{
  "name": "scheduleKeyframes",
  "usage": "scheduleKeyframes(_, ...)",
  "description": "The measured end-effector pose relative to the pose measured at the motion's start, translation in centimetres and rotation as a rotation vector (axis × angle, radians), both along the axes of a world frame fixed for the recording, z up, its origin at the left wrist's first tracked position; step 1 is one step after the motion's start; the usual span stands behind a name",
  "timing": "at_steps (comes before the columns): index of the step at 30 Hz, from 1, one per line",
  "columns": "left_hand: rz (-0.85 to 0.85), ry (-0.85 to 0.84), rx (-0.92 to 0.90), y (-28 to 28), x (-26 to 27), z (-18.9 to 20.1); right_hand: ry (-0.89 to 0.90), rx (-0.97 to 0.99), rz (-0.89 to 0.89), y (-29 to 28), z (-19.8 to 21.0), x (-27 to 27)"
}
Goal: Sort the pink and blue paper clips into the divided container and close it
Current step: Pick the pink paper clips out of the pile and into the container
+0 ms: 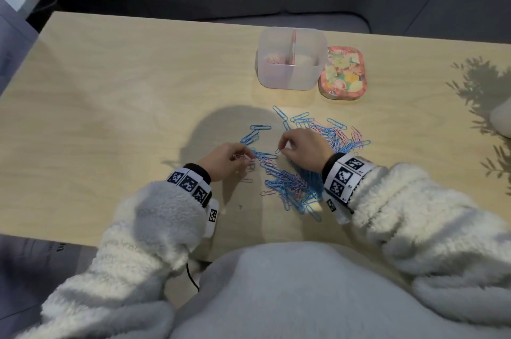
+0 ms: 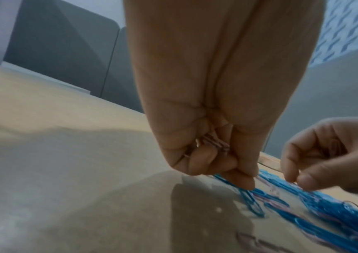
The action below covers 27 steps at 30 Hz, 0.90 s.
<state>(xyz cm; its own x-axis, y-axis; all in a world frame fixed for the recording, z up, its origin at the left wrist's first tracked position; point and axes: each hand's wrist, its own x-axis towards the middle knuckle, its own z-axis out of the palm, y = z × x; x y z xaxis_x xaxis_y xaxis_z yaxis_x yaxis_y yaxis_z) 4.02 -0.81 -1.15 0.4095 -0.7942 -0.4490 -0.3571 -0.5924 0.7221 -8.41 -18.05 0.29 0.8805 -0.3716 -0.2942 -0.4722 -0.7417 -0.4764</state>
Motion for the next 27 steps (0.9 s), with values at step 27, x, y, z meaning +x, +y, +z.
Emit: scheduleKeyframes(27,-0.286,-0.35,0.032,0.9,-2.3,-0.6,-0.27,0.137,-0.222,-8.3,6.7,11.9)
